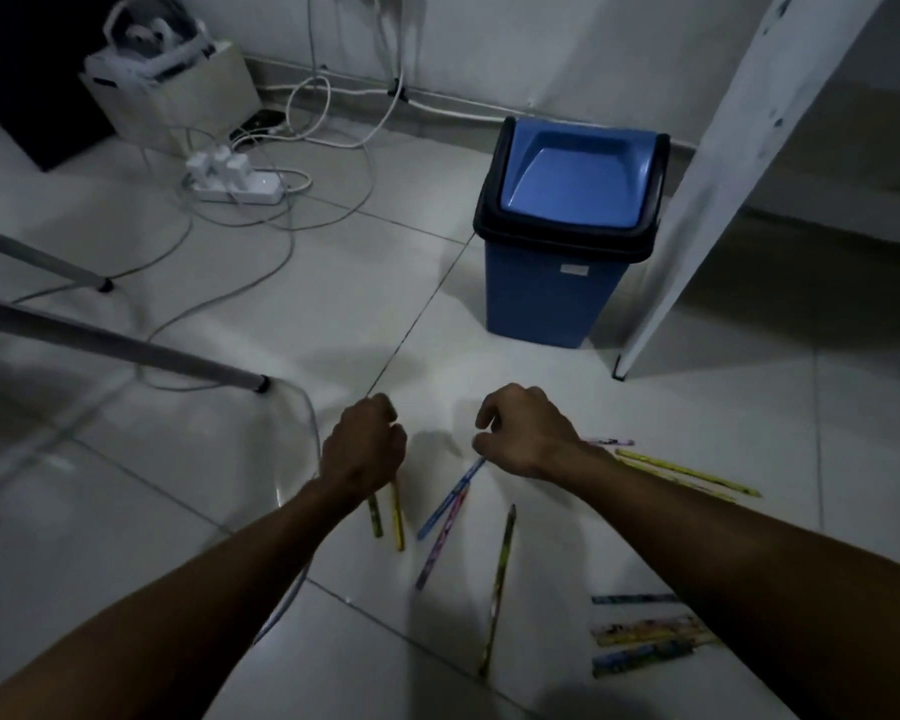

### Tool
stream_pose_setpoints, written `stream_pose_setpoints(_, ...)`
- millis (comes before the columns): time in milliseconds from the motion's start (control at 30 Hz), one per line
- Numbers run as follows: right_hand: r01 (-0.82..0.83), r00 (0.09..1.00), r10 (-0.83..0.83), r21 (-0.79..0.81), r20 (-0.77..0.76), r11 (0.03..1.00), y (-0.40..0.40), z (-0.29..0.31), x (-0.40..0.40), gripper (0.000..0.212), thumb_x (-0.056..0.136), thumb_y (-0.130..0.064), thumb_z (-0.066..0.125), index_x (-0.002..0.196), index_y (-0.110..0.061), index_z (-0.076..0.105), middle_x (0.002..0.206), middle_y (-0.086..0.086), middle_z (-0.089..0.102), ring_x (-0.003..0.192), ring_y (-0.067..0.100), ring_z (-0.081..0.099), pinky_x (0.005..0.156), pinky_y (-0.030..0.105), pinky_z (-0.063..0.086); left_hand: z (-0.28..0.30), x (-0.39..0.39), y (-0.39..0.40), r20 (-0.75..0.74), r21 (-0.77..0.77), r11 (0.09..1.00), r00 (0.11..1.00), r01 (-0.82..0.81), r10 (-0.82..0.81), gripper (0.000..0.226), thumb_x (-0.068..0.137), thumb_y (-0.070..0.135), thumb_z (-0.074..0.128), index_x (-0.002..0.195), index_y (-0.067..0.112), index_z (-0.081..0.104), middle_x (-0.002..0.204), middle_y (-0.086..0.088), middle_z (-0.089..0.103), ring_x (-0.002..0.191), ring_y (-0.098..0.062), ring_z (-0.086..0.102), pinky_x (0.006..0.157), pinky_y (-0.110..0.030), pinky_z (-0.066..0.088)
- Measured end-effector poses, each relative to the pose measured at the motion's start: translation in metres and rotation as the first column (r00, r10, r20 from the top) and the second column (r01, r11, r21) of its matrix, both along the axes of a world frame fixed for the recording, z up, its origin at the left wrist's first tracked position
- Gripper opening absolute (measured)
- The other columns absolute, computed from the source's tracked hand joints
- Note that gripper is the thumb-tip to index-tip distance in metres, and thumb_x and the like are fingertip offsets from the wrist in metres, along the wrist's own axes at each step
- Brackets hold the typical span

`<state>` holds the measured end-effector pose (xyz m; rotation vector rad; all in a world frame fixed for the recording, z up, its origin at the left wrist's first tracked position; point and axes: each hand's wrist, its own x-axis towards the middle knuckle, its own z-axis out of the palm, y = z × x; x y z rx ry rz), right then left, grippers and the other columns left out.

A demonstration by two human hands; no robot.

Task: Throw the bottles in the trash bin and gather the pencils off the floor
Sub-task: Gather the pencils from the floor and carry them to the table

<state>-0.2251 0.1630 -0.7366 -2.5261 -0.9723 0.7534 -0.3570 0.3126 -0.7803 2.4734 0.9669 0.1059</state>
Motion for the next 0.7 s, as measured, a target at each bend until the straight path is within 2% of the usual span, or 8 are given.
stream_pose_setpoints(100, 0.039, 0.997, -0.040, -0.020, -0.059, 0.999, 0.001, -0.021, -0.017, 0.031, 0.076, -0.029, 0.069, 0.106, -0.022, 0.071, 0.111, 0.005, 0.068, 0.101, 0.026, 0.065, 0.082, 0.031, 0.054, -0.017, -0.018, -0.005, -0.221, -0.052, 0.978, 0.958, -0.200, 0.184, 0.016, 0.087, 0.020, 0.049, 0.091, 0.006, 0.055, 0.104, -0.017, 0.063, 0.093, -0.035, 0.062, 0.071, -0.035, 0.048)
stream_pose_setpoints(200, 0.087, 0.991, -0.091, -0.039, -0.098, 0.995, -0.002, -0.038, -0.029, 0.027, 0.074, -0.029, 0.068, 0.100, -0.024, 0.071, 0.110, 0.005, 0.067, 0.101, 0.025, 0.065, 0.085, 0.033, 0.055, -0.036, -0.032, -0.006, -0.360, -0.127, 0.948, 0.904, -0.291, 0.229, 0.029, 0.094, 0.026, 0.046, 0.111, 0.003, 0.053, 0.120, -0.020, 0.055, 0.110, -0.039, 0.057, 0.087, -0.039, 0.047)
stream_pose_setpoints(267, 0.136, 0.984, -0.140, -0.043, -0.108, 0.990, -0.004, -0.045, -0.035, 0.023, 0.075, -0.030, 0.068, 0.098, -0.024, 0.071, 0.110, 0.004, 0.066, 0.101, 0.025, 0.065, 0.083, 0.030, 0.053, -0.044, -0.037, -0.006, -0.396, -0.155, 0.940, 0.891, -0.303, 0.221, 0.034, 0.094, 0.029, 0.046, 0.114, 0.003, 0.053, 0.123, -0.022, 0.054, 0.113, -0.039, 0.056, 0.091, -0.040, 0.046)
stream_pose_setpoints(367, 0.194, 0.972, -0.198, -0.044, -0.123, 0.980, -0.009, -0.054, -0.039, 0.018, 0.078, -0.028, 0.067, 0.094, -0.022, 0.073, 0.105, 0.004, 0.068, 0.097, 0.026, 0.066, 0.077, 0.027, 0.051, -0.048, -0.035, -0.007, -0.398, -0.133, 0.947, 0.891, -0.293, 0.220, 0.035, 0.093, 0.031, 0.046, 0.112, 0.004, 0.056, 0.120, -0.021, 0.058, 0.109, -0.039, 0.058, 0.083, -0.037, 0.046)
stream_pose_setpoints(467, 0.236, 0.959, -0.238, -0.034, -0.156, 0.971, -0.016, -0.062, -0.044, 0.020, 0.077, -0.033, 0.067, 0.093, -0.024, 0.072, 0.104, 0.004, 0.069, 0.095, 0.024, 0.067, 0.082, 0.032, 0.056, -0.048, -0.031, -0.008, -0.389, -0.141, 0.939, 0.890, -0.313, 0.238, 0.034, 0.090, 0.026, 0.046, 0.111, 0.002, 0.057, 0.118, -0.021, 0.060, 0.107, -0.039, 0.059, 0.081, -0.037, 0.046)
stream_pose_setpoints(567, 0.288, 0.944, -0.288, -0.026, -0.163, 0.957, -0.022, -0.066, -0.045, 0.018, 0.077, -0.029, 0.067, 0.092, -0.023, 0.073, 0.103, 0.003, 0.070, 0.097, 0.025, 0.067, 0.085, 0.034, 0.056, -0.047, -0.032, -0.006, -0.325, -0.165, 0.906, 0.889, -0.390, 0.323, 0.036, 0.090, 0.025, 0.048, 0.113, -0.001, 0.056, 0.117, -0.023, 0.059, 0.106, -0.041, 0.059, 0.081, -0.039, 0.048)
stream_pose_setpoints(700, 0.350, 0.923, -0.348, -0.013, -0.164, 0.937, -0.030, -0.068, -0.040, 0.008, 0.077, -0.021, 0.069, 0.084, -0.020, 0.074, 0.095, 0.002, 0.072, 0.093, 0.024, 0.069, 0.082, 0.034, 0.058, -0.045, -0.035, -0.001, -0.186, -0.234, 0.846, 0.877, -0.478, 0.444, 0.029, 0.084, 0.013, 0.060, 0.100, -0.011, 0.059, 0.104, -0.027, 0.062, 0.096, -0.039, 0.061, 0.062, -0.030, 0.043)
